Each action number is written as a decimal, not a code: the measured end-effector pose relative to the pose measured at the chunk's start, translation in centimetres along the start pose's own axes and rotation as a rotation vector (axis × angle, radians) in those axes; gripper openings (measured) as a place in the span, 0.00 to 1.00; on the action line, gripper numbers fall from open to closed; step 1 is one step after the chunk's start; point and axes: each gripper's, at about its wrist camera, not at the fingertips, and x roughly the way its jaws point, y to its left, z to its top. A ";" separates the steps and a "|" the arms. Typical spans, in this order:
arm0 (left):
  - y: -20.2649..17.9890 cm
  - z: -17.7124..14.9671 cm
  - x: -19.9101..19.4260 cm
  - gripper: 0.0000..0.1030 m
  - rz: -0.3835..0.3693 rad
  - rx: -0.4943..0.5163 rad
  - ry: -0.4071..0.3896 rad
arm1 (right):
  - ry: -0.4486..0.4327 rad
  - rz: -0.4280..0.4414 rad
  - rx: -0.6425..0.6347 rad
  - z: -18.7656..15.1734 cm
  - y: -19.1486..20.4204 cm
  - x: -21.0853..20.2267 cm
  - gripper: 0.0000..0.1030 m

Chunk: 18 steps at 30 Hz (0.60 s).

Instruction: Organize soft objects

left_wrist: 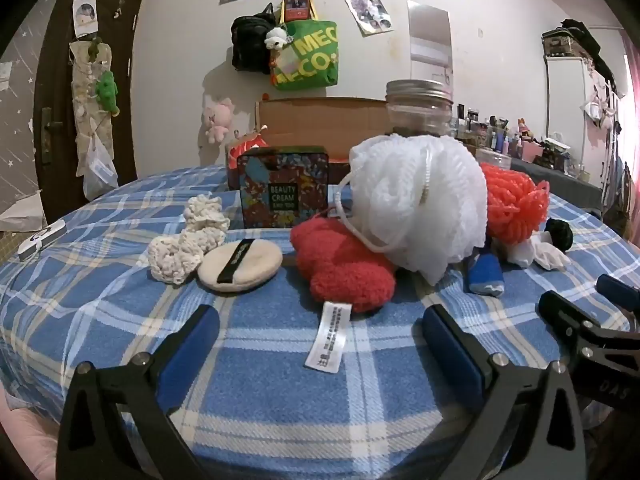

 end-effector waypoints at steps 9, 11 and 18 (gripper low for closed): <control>0.0 0.0 0.0 1.00 0.003 0.005 -0.009 | 0.006 0.002 0.003 0.1 -0.1 0.1 1.00; 0.0 0.0 0.0 1.00 0.003 0.007 -0.010 | 0.004 0.002 0.002 0.1 0.0 0.1 1.00; 0.0 0.0 0.0 1.00 0.004 0.009 -0.011 | 0.007 0.002 0.003 0.0 0.1 0.1 1.00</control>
